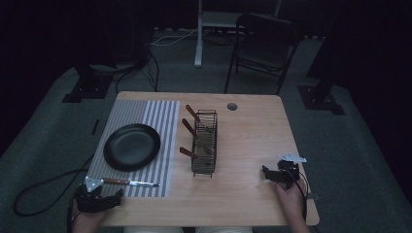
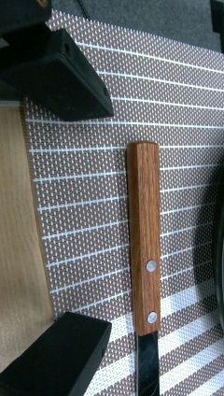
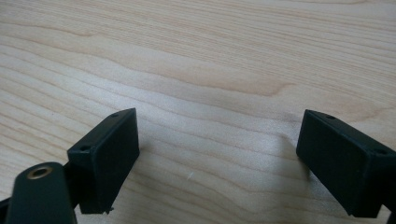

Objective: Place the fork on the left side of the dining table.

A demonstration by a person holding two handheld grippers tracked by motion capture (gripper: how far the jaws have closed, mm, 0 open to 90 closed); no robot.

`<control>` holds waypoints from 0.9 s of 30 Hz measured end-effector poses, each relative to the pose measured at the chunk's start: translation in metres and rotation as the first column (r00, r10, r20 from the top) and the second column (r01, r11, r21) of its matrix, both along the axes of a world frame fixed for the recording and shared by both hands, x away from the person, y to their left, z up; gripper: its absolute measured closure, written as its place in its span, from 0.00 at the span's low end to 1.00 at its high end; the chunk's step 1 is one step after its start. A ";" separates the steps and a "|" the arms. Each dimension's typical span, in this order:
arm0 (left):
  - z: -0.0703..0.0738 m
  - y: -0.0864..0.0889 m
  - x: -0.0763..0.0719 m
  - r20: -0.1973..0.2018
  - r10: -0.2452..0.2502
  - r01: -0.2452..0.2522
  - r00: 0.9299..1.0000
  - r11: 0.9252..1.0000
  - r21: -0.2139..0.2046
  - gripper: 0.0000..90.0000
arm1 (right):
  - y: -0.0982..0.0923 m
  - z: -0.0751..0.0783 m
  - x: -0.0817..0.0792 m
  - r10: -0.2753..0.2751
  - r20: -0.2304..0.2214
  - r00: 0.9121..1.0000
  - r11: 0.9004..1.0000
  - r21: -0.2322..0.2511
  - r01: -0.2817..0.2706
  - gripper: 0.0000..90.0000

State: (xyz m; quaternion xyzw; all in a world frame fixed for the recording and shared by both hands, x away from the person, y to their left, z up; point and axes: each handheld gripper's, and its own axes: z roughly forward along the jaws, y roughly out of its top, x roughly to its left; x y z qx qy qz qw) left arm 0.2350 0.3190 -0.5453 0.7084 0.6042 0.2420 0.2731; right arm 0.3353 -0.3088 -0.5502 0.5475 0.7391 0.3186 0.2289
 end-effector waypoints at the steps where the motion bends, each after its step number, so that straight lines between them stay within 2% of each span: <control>1: 0.000 0.000 0.000 0.000 0.000 0.000 1.000 1.000 0.000 0.02 | 0.000 0.000 0.000 0.000 0.000 1.000 1.000 0.000 0.000 0.14; 6: 0.005 -0.002 0.000 -0.040 0.005 -0.005 0.999 1.000 -0.001 0.05 | 0.000 0.000 0.000 0.000 0.000 1.000 1.000 0.000 0.000 0.14; 10: 0.011 -0.006 -0.003 -0.015 0.005 -0.005 1.000 1.000 -0.006 0.05 | 0.000 0.000 0.000 0.000 0.000 1.000 1.000 0.000 0.000 0.14; 14: 0.017 -0.013 -0.005 -0.019 -0.036 0.036 0.999 0.999 -0.023 0.05 | 0.000 0.000 0.000 0.000 0.000 1.000 1.000 0.000 0.000 0.14; 19: 0.025 -0.028 -0.004 -0.002 -0.079 0.079 0.997 0.996 -0.038 0.05 | 0.000 0.000 0.000 0.000 0.000 1.000 1.000 0.000 0.000 0.14; 20: 0.029 -0.036 -0.003 0.000 -0.109 0.109 0.994 0.993 -0.038 0.05 | 0.000 0.000 0.000 0.000 0.000 1.000 1.000 0.000 0.000 0.14; 27: 0.049 -0.062 0.003 0.032 -0.196 0.198 0.980 0.978 -0.064 0.07 | 0.000 0.000 0.000 0.000 0.000 1.000 1.000 0.000 0.000 0.14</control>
